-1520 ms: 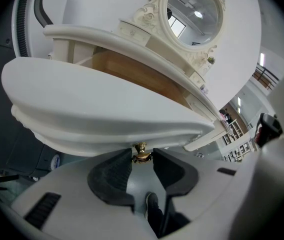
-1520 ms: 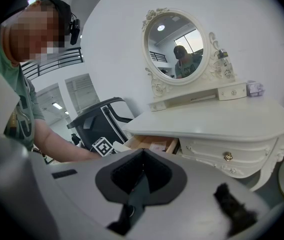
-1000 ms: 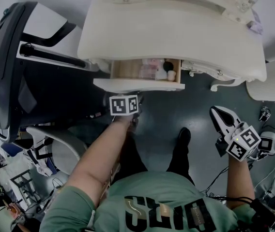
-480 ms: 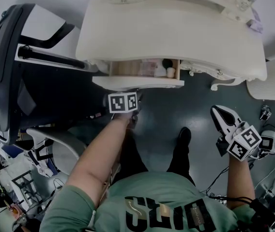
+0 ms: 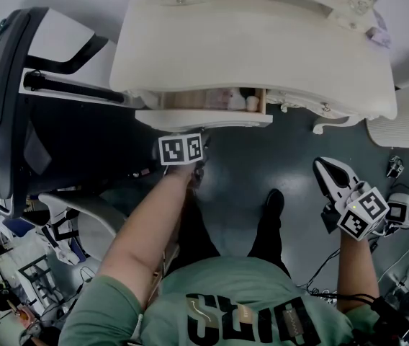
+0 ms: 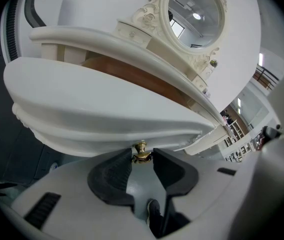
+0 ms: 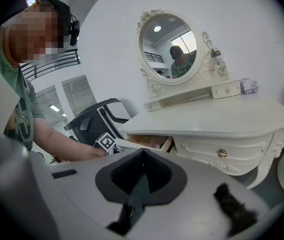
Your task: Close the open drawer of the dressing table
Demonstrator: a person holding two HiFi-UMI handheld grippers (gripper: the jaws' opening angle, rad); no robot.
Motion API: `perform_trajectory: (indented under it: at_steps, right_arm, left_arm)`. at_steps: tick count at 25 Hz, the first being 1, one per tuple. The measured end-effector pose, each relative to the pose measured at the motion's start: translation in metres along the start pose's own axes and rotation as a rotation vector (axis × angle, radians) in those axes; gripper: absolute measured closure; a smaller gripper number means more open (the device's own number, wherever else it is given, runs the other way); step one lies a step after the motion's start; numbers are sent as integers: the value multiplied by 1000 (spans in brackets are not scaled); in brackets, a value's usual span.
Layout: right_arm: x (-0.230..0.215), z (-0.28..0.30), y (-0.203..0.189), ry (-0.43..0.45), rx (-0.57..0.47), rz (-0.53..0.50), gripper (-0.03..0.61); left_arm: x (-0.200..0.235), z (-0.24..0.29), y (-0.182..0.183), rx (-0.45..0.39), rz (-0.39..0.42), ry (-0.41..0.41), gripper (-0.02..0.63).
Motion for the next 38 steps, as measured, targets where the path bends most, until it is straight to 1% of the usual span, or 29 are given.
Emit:
perform_trajectory:
  at_steps: [38]
  right_arm:
    - [-32,8,6,-19,6,28,568]
  left_arm:
    - [9,28,55,-48,15,4,474]
Point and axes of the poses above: the fingertips, and each gripper's own axes: z forward along the fingers, x to its left, y out of its top, the point moved 4 cm from there along -z, backward along the fingers, and after that the axes turned 9 degrees about -y, right-handed, at the moved point
